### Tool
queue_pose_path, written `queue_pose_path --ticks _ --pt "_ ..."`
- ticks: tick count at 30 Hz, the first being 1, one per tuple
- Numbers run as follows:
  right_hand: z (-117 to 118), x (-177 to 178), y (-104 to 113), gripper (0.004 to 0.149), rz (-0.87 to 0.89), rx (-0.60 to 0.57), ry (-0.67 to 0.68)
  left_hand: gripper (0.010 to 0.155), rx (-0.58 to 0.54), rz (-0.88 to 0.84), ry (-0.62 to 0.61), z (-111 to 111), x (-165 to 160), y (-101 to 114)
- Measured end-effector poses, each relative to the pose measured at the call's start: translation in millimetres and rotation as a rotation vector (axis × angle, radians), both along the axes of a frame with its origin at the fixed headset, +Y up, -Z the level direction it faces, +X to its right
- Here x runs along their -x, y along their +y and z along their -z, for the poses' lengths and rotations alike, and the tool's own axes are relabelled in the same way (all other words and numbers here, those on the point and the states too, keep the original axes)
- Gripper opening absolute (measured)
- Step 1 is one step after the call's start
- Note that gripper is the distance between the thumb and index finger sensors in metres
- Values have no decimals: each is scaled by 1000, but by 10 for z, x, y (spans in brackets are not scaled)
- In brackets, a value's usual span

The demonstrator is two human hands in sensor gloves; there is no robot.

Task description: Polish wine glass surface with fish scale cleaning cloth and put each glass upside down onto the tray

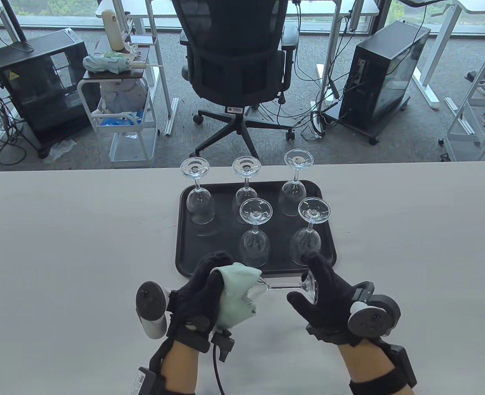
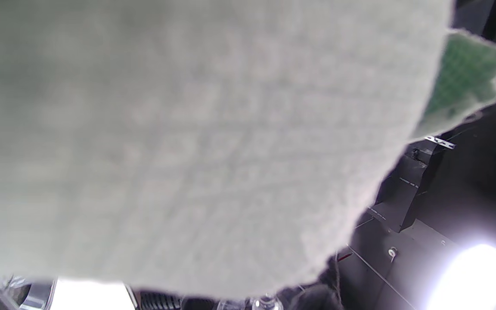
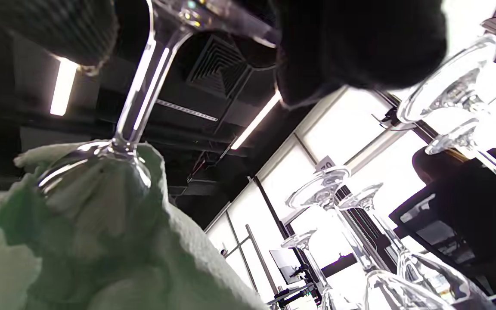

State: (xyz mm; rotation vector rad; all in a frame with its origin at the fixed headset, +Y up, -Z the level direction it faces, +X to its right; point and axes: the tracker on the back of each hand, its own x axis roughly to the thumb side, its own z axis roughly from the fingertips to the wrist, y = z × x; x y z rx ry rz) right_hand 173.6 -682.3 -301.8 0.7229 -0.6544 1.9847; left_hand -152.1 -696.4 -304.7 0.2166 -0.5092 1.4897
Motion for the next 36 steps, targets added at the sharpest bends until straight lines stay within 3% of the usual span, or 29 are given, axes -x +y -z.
queue_pose_path --ticks 4,6,11,12,15,16,19,21,22,25,27,33,36 --pt "62 -24 -62 75 124 308 41 59 -127 49 56 -35 -26 48" --pt "52 -23 -58 79 109 239 49 58 -120 42 44 -30 -19 48" --pt "-49 3 42 89 -141 -189 -22 58 -12 -33 -20 12 22 -13" --pt "-53 1 49 88 -139 -200 -29 58 -7 -35 -23 12 14 -25" --pt "-4 -16 -3 74 -1 -39 -9 58 -48 -18 -6 -8 -34 -17" --pt "33 -17 -28 68 66 80 -1 58 -87 -1 6 -20 -47 -7" --pt "93 -22 -100 68 126 447 69 61 -179 75 70 -34 -33 32" --pt "124 -8 -121 68 136 392 85 59 -165 50 35 -19 4 48" --pt "123 -18 -129 68 123 374 23 57 -147 14 31 -12 51 50" --pt "120 -45 -128 68 159 362 8 52 -115 -124 150 15 339 49" --pt "131 -75 -132 68 178 362 5 51 -119 -171 139 16 586 84" --pt "167 -156 -136 68 224 386 0 50 -124 -177 384 -143 1353 125" --pt "172 -159 -141 68 216 386 -9 49 -106 -182 433 -176 1569 85"
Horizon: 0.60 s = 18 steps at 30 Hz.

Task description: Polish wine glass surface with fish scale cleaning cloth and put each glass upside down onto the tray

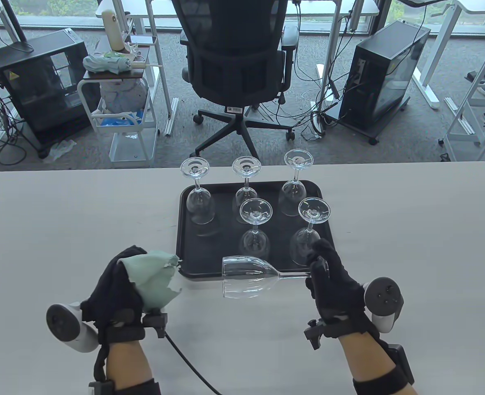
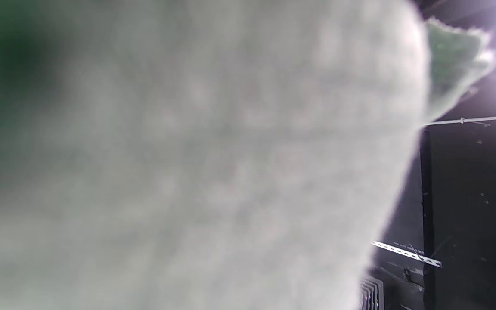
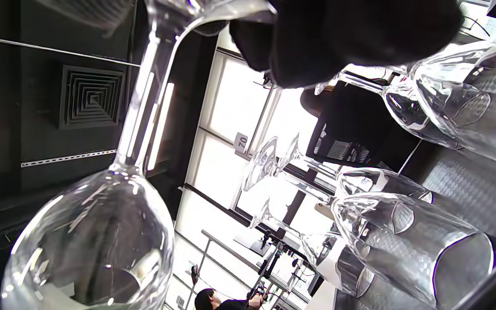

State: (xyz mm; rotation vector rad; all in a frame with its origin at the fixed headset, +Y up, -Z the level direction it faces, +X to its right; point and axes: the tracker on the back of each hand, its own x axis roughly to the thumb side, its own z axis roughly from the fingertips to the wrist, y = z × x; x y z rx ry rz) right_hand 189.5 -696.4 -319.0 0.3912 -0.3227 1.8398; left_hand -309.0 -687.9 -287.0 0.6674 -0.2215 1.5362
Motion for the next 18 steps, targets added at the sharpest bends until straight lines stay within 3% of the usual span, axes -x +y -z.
queue_pose_path --ticks 5,8,12,14,18 --pt "-57 80 -2 76 -20 -24 -13 49 11 -19 11 18 21 -30" --pt "-213 205 213 82 -90 -195 -75 50 5 -36 -1 37 -3 -43" --pt "-373 659 666 81 -407 -456 -192 50 10 -58 3 32 11 -65" --pt "-319 1058 857 77 -590 -487 -201 50 13 -62 3 35 18 -70" --pt "-73 1667 944 75 -869 -467 -243 51 11 -62 4 29 18 -67"
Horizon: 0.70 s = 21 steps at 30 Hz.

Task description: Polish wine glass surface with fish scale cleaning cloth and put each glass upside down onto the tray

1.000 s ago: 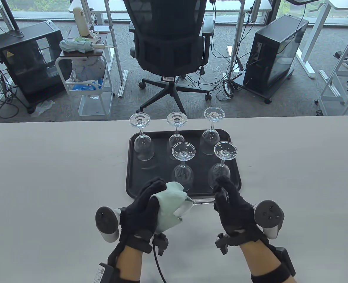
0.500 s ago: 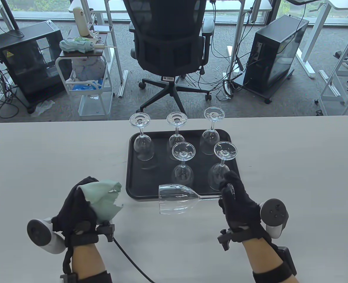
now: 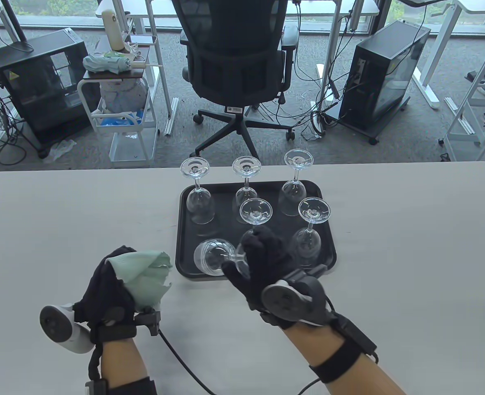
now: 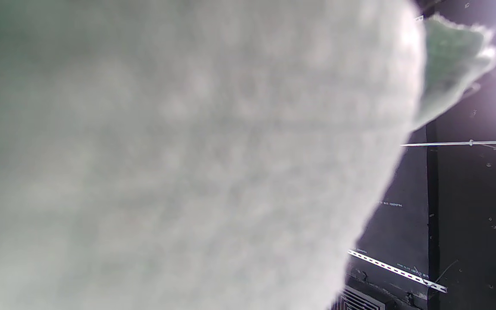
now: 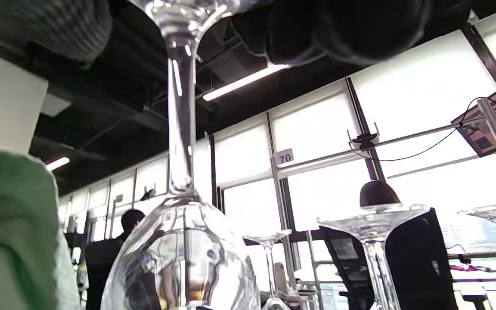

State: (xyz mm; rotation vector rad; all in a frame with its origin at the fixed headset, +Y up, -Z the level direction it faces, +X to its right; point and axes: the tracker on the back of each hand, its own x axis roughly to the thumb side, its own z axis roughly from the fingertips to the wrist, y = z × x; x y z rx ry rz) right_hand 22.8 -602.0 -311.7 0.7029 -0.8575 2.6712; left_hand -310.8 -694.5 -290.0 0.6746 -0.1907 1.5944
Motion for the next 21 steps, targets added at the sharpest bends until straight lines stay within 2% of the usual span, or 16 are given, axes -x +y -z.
queue_pose_path --ticks 4,8,12,15,18,21 --pt "335 591 -147 74 -149 72 -91 51 -3 -6 0 13 3 -13" --pt "540 909 -304 73 -211 145 -162 51 0 -20 -14 31 6 -25" --pt "718 1078 -381 72 -238 204 -221 51 -4 -23 -23 39 -4 -22" --pt "819 1126 -354 71 -218 265 -271 51 -3 -32 -29 45 -5 -25" --pt "913 1147 -358 78 -229 424 -323 51 -2 -49 -36 43 7 -33" --pt "879 1092 -307 74 -161 423 -273 51 -2 -67 -41 38 27 -37"
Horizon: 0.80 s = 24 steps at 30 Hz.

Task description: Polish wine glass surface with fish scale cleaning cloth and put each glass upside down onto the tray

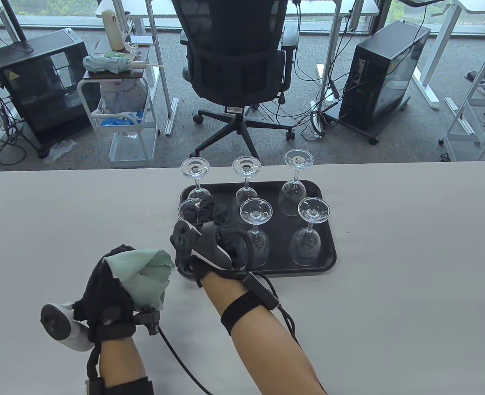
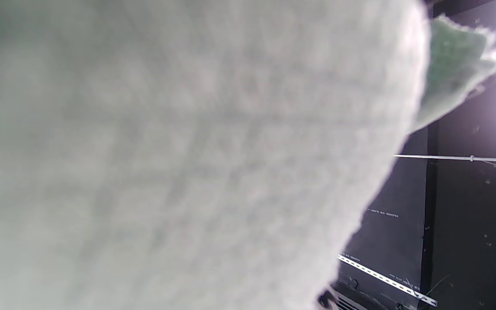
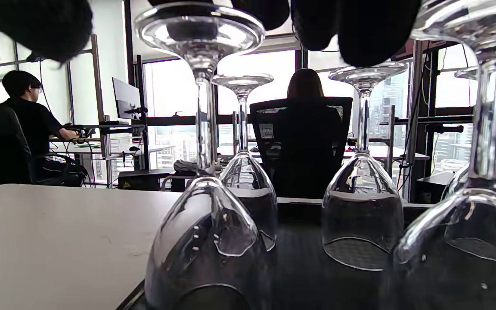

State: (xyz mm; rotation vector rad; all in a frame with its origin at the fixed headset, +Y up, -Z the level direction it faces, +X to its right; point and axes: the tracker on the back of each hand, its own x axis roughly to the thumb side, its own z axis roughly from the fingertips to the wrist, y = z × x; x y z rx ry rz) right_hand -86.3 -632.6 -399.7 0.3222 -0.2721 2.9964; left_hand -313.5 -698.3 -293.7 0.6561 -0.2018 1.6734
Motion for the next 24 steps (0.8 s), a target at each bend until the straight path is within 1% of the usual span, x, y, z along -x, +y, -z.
queue_pose_path --ticks 1,3,4,6,8,9,11,12,13,14,15,16,17,18,19,20,21,22,23,24 --pt "-20 -11 19 75 -6 -2 -4 51 -2 -1 -1 -1 1 1" --pt "-136 -80 165 78 -6 -52 9 52 -1 -4 2 -7 3 7" --pt "-189 -118 246 77 3 -75 31 51 2 3 2 -7 6 9" --pt "-377 -283 471 74 60 -112 115 51 5 6 6 -6 9 1" --pt "-654 -632 715 70 173 -197 218 51 7 4 8 -6 6 -2" --pt "-795 -894 810 69 230 -247 266 51 9 5 8 -4 5 -4" --pt "-935 -1310 873 67 281 -301 313 51 13 8 13 -5 4 -6" --pt "-978 -1712 849 66 318 -337 329 51 15 12 17 -5 5 -11" --pt "-938 -2033 778 66 322 -326 347 52 19 15 22 -4 1 -15" --pt "-900 -2212 717 65 319 -303 354 51 23 20 27 -2 -7 -18" --pt "-804 -2558 539 65 332 -219 321 52 33 29 35 9 -25 -28" --pt "-748 -2772 398 66 356 -160 273 52 43 33 39 19 -43 -38" --pt "-679 -3129 89 68 401 -50 150 52 55 53 45 40 -75 -55" --pt "-666 -3278 -75 68 422 -7 115 52 71 75 56 54 -101 -75" --pt "-662 -3388 -234 69 434 3 91 52 81 83 64 65 -119 -87" --pt "-648 -3472 -403 71 417 -17 41 52 92 92 66 85 -144 -103" --pt "-633 -3521 -505 72 377 -28 4 52 99 102 64 95 -159 -114" --pt "-593 -3599 -695 72 284 1 -69 52 114 122 72 103 -181 -134" --pt "-576 -3627 -759 72 264 26 -89 52 127 139 82 110 -193 -147" --pt "-550 -3647 -834 70 288 60 -92 52 146 161 96 121 -208 -174"
